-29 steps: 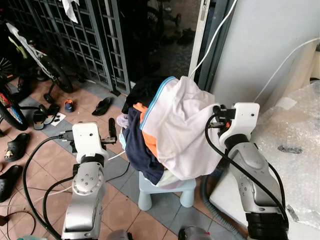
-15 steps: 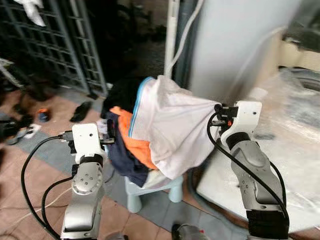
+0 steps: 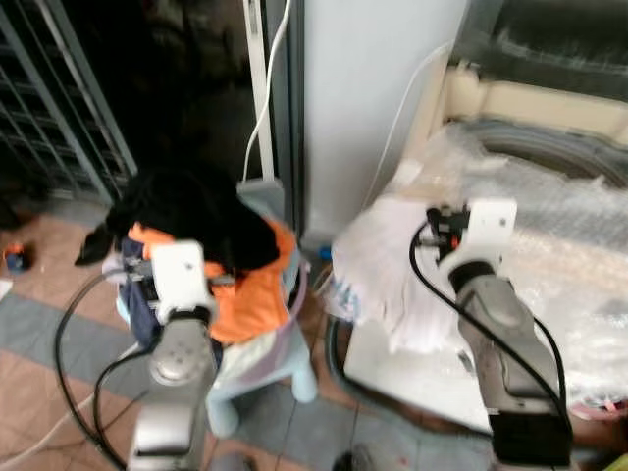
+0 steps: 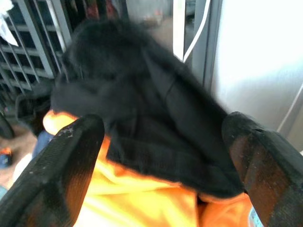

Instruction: Clothes washing

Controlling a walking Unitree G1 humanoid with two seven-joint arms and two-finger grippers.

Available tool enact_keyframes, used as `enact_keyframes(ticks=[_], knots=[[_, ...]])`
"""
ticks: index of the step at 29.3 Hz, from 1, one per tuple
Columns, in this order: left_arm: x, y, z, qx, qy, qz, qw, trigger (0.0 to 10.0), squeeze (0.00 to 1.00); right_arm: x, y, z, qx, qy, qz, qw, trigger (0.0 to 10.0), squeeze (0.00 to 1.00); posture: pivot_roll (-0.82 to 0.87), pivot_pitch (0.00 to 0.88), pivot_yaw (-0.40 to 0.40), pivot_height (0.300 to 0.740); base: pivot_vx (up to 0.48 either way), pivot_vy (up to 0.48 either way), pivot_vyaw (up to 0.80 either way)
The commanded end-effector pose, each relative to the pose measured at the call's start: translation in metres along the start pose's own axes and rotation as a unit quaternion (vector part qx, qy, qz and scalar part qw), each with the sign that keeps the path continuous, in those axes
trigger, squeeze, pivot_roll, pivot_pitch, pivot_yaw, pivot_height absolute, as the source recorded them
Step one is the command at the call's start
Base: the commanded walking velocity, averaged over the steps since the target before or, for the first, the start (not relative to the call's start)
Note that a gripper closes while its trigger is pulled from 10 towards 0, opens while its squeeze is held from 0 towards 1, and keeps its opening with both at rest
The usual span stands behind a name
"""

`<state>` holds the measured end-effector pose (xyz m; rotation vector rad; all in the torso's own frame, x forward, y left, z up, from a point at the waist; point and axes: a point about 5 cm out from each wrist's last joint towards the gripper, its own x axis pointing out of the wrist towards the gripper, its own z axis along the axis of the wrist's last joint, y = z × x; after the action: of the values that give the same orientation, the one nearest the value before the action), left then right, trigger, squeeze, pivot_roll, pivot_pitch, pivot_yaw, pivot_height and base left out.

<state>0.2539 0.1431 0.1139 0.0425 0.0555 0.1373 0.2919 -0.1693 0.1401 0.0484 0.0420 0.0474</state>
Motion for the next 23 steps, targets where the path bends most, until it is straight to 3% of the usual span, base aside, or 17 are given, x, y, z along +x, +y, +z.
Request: enact_keyframes(ticks=[1,11,17,23], knots=[[0.000,0.011,-0.003,0.013,0.007,0.016,1.000,10.0,0.00,0.002,0.004,0.010,0.002,-0.025,0.004,1.000,10.0,0.00,-0.04,0.000,0.031,0.740,0.000,-0.281,0.00],[0.004,0.011,-0.002,0.024,0.003,0.019,1.000,10.0,0.00,0.007,0.007,0.013,-0.004,-0.029,0.012,1.000,10.0,0.00,-0.04,0.009,0.026,0.740,0.000,-0.283,0.00],[0.006,0.016,0.004,0.028,-0.007,0.031,0.999,10.0,0.00,0.014,0.008,0.027,-0.019,-0.054,0.020,0.998,10.0,0.00,-0.03,0.039,0.025,0.740,0.000,-0.379,0.00],[0.002,0.007,0.001,0.006,-0.006,0.003,1.000,10.0,0.00,0.017,0.016,0.030,-0.027,-0.058,0.047,0.997,10.0,0.00,-0.03,0.030,0.016,0.740,0.000,0.000,0.00]])
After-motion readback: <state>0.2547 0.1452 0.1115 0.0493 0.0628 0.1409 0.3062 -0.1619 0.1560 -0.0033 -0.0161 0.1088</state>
